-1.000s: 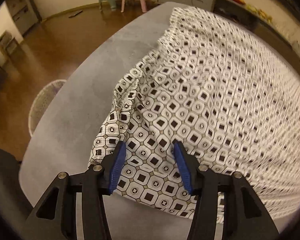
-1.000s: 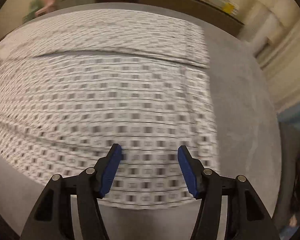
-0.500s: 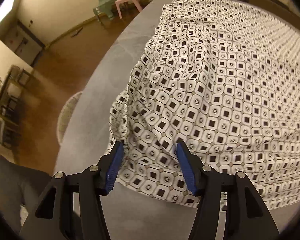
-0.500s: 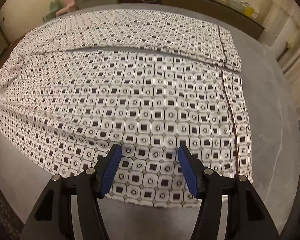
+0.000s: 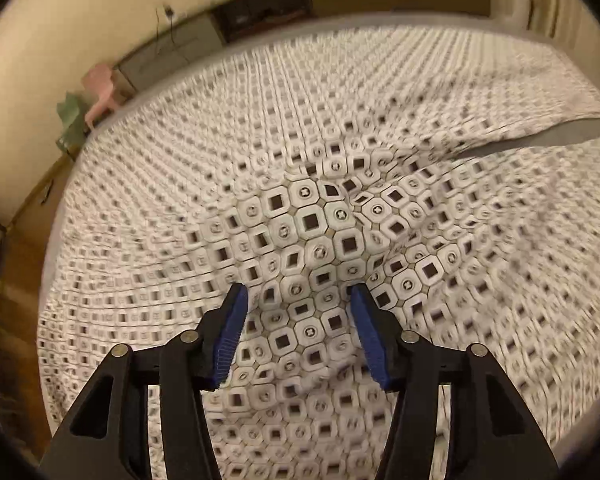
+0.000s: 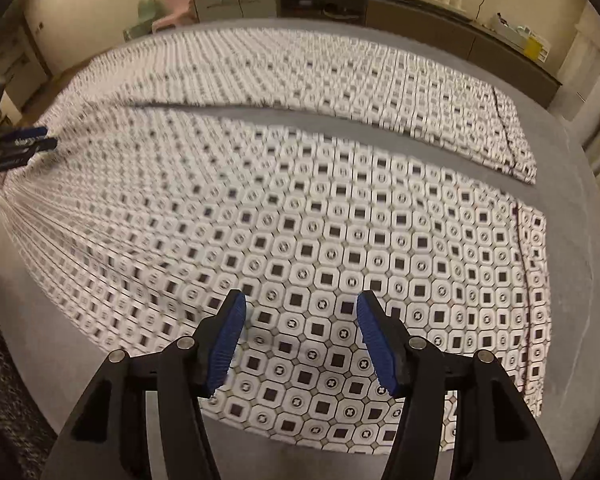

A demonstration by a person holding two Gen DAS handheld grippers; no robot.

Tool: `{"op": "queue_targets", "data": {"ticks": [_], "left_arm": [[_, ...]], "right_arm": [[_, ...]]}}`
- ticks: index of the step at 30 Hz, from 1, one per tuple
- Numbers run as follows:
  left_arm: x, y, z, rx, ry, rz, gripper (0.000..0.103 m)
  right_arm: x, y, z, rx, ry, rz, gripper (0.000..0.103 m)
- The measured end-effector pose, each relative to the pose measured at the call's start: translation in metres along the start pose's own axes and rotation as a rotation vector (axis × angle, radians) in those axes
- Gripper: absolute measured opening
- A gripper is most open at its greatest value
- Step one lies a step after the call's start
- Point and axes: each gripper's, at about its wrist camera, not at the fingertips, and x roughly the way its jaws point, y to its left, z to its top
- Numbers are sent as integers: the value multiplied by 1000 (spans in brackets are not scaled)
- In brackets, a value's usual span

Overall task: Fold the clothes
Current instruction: 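Release the garment and smooth it flat with both open grippers, then grasp the garment hem with the right gripper and lift it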

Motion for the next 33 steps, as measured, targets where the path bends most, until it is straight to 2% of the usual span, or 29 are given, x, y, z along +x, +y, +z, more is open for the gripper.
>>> {"op": "queue_targets", "data": {"ticks": [4, 7, 8, 10, 11, 14, 15, 19, 23, 26, 29, 33], "left_arm": [[24, 19, 32, -92, 80, -48, 55], [8, 7, 27, -69, 107, -87, 50], [0, 16, 24, -67, 75, -117, 52], [-4, 45, 21, -98, 48, -88, 52], [-2, 64, 20, -130, 46, -68, 52], [11, 123, 3, -285, 74, 7, 51], [17, 141, -2, -339, 83, 30, 49], [47, 190, -10, -457, 78, 25, 50], [58, 198, -14, -488, 104, 8, 54], [52, 196, -10, -474, 84, 5, 52], [47, 192, -8, -494, 73, -56, 52], [34, 186, 0, -566, 51, -210, 52]], "right_arm": [[-6, -9, -16, -10, -7, 0, 61], [-7, -22, 1, 57, -18, 46, 60], [-13, -35, 5, 112, -46, 46, 60], [-13, -63, 16, 194, -71, 11, 60], [-2, -80, 24, 211, -59, -33, 60], [33, -112, 27, 240, 4, -88, 59], [37, -114, 26, 235, 19, -95, 59], [43, -125, 35, 255, -9, -68, 59], [58, -160, 67, 296, -44, -122, 60], [82, -212, 100, 416, -72, -133, 60], [113, -256, 124, 497, -80, -162, 65], [165, -291, 149, 519, -55, -174, 65]]}}
